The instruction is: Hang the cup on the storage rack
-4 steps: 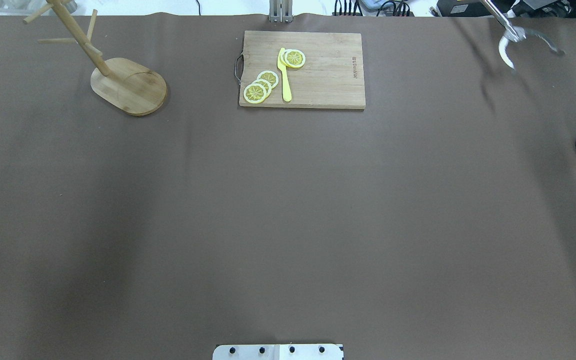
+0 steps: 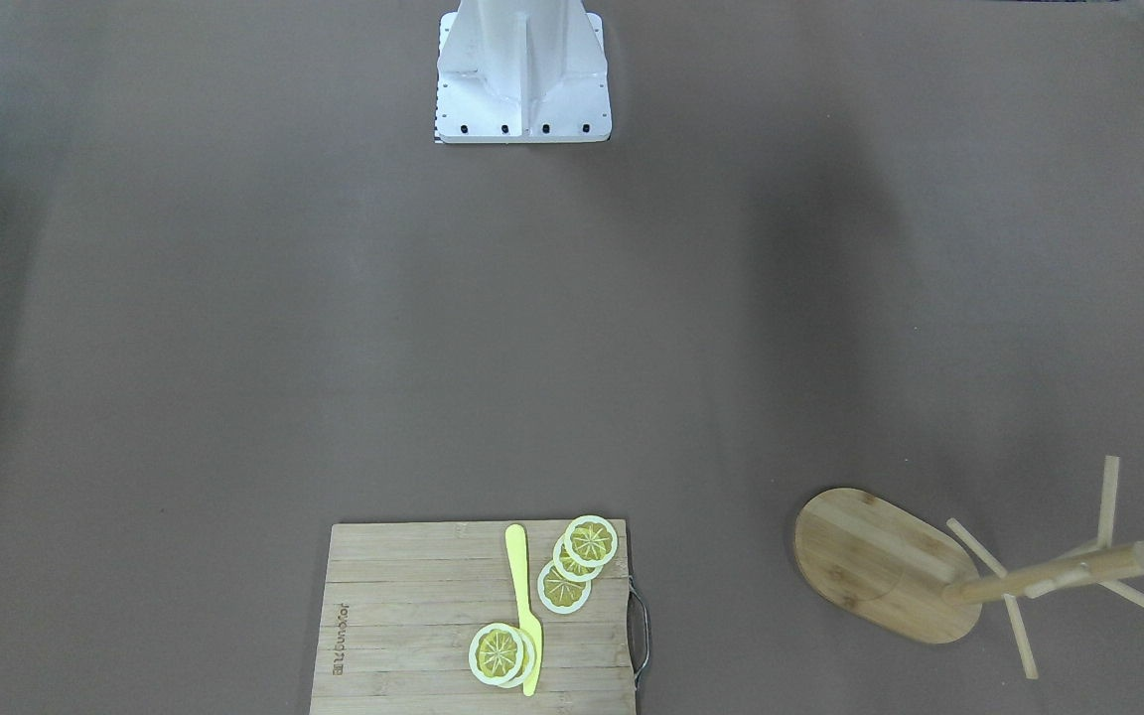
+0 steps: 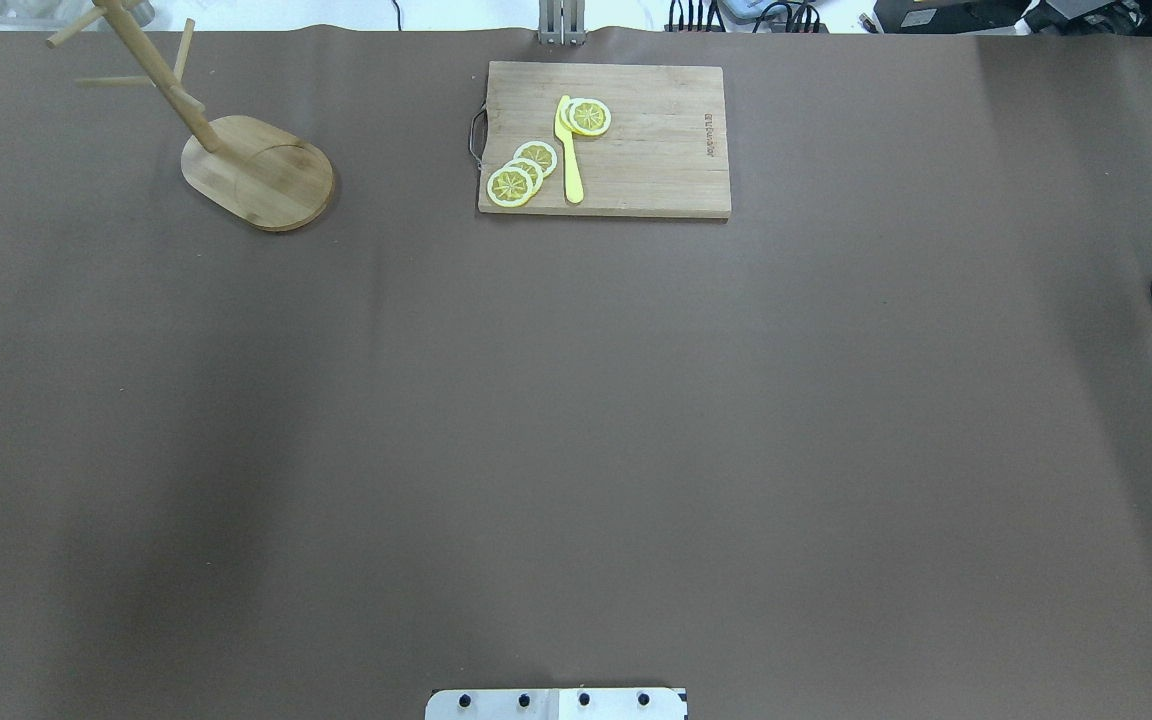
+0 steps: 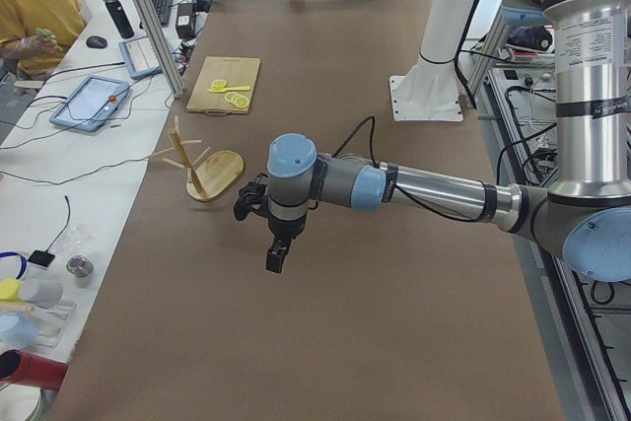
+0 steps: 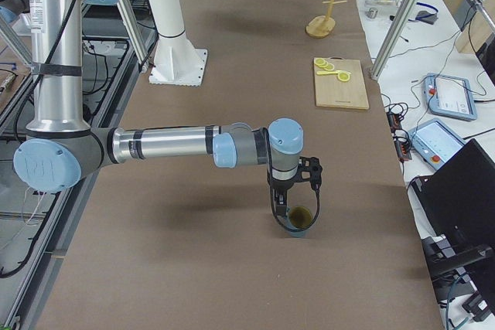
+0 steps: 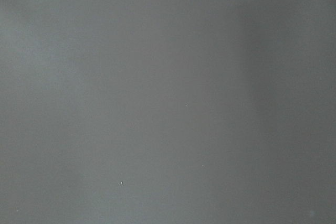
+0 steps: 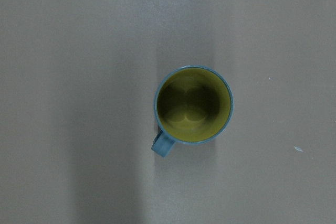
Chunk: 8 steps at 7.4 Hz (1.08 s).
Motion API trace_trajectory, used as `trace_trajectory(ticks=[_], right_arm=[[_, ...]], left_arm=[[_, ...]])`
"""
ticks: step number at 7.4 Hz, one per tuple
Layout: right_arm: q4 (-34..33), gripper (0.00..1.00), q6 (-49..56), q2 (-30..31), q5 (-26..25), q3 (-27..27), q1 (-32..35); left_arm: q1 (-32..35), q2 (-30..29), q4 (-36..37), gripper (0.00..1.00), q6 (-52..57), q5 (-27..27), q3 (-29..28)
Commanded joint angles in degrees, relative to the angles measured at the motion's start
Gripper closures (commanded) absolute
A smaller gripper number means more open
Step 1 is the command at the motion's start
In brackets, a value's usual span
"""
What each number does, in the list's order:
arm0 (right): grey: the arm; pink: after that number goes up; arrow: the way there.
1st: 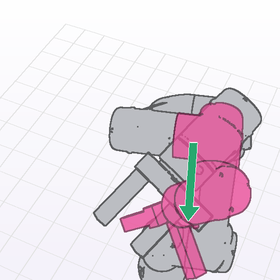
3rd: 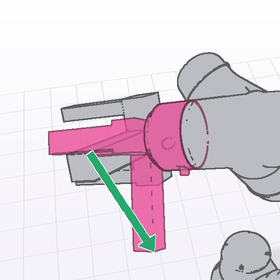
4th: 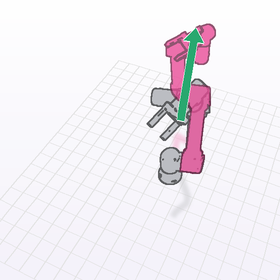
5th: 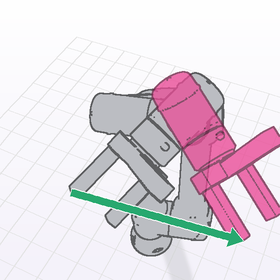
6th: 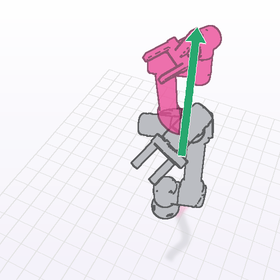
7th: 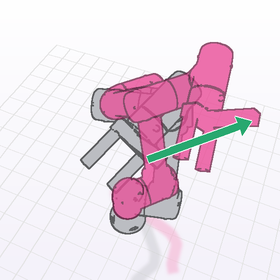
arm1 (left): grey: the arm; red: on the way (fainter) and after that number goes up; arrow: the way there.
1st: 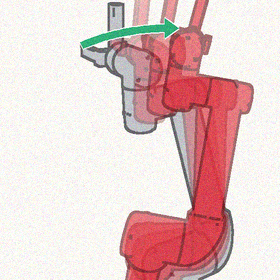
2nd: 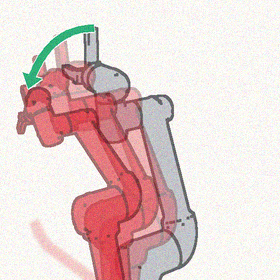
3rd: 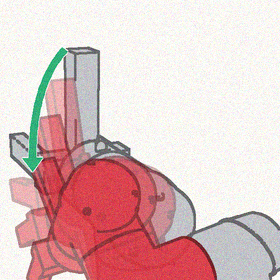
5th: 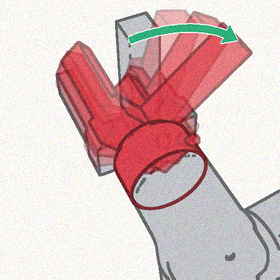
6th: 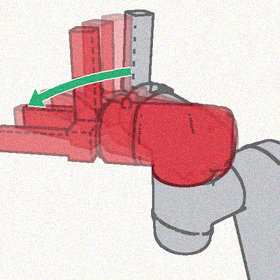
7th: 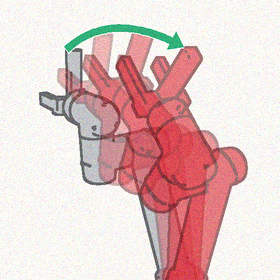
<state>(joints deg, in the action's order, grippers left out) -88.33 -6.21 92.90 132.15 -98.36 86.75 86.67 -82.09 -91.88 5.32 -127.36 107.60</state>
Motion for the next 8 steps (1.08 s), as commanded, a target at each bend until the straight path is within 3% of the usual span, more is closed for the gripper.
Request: trace_trajectory(ticks=[1,8], right_arm=[[0.0,0.0,0.1,0.1,0.1,0.1,0.0],[0.0,0.0,0.0,0.9,3.5,0.2,-0.1]], left_arm=[[0.2,0.3,-0.1,0.02,0.0,-0.1,0.2],[0.2,0.3,-0.1,0.02,0.0,-0.2,0.4]])
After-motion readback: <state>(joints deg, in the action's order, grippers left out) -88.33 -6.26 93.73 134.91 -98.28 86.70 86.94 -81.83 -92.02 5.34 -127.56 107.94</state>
